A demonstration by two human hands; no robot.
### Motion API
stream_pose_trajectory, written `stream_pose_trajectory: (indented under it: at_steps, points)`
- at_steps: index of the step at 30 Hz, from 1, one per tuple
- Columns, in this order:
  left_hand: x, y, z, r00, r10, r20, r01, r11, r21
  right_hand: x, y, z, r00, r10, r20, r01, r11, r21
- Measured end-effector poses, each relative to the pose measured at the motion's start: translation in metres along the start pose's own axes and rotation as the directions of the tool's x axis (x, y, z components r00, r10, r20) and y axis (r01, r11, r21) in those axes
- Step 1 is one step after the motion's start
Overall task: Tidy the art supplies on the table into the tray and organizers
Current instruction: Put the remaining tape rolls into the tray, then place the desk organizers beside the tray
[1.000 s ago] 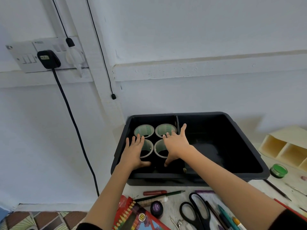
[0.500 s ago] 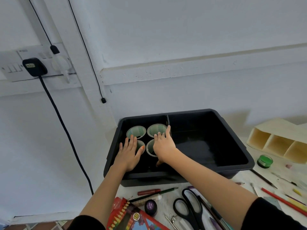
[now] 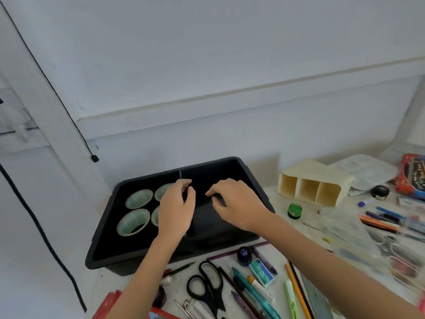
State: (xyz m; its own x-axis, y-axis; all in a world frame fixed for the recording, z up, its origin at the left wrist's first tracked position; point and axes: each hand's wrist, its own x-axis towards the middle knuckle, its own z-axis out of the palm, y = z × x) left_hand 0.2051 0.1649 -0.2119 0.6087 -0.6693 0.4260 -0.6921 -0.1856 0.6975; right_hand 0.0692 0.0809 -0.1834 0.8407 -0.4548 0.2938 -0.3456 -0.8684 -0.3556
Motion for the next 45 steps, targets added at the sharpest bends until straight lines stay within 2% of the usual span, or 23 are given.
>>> stream_pose_trajectory:
  at_steps: [4,10,14,17,21,24,28,31,36,38,41,45]
  points:
    - [-0.012,0.049,0.052,0.999,0.033,0.036,-0.029,0.992,-0.126,-0.028,0.044,-0.029,0.987,0.137,-0.085,-0.129,0.987,0.094]
    - [-0.03,0.114,0.125,0.995,0.009,0.098,0.021,0.956,-0.292,-0.064,0.126,-0.065,0.957,0.271,-0.101,-0.263,0.96,0.092]
    - [-0.031,0.149,0.171,0.981,-0.118,0.156,0.172,0.9,-0.401,-0.075,0.184,-0.082,0.948,0.306,-0.093,-0.302,0.952,0.056]
    - [-0.031,0.163,0.205,0.932,-0.277,0.232,0.355,0.818,-0.452,-0.079,0.222,-0.088,0.95,0.306,-0.066,-0.307,0.952,0.006]
    - [-0.03,0.172,0.241,0.815,-0.475,0.333,0.578,0.624,-0.525,-0.084,0.255,-0.093,0.95,0.307,-0.05,-0.309,0.95,-0.038]
    - [-0.024,0.175,0.254,0.753,-0.547,0.366,0.65,0.536,-0.538,-0.085,0.27,-0.09,0.961,0.276,-0.035,-0.277,0.959,-0.062]
    - [-0.014,0.18,0.255,0.734,-0.54,0.412,0.67,0.474,-0.572,-0.079,0.282,-0.082,0.968,0.251,-0.004,-0.249,0.96,-0.125]
    - [-0.003,0.173,0.261,0.738,-0.519,0.431,0.668,0.472,-0.575,-0.071,0.286,-0.075,0.972,0.234,-0.008,-0.232,0.959,-0.16]
    - [0.005,0.174,0.269,0.744,-0.518,0.421,0.655,0.447,-0.609,-0.058,0.284,-0.059,0.986,0.165,-0.026,-0.161,0.898,-0.41]
    - [0.007,0.174,0.27,0.762,-0.507,0.403,0.633,0.451,-0.629,-0.055,0.282,-0.059,0.983,0.179,-0.036,-0.175,0.863,-0.475]
    - [0.011,0.175,0.271,0.8,-0.443,0.404,0.595,0.497,-0.632,-0.05,0.289,-0.058,0.978,0.199,-0.064,-0.204,0.836,-0.509]
    - [0.013,0.177,0.273,0.845,-0.36,0.396,0.535,0.606,-0.589,-0.048,0.303,-0.062,0.959,0.209,-0.193,-0.277,0.842,-0.463]
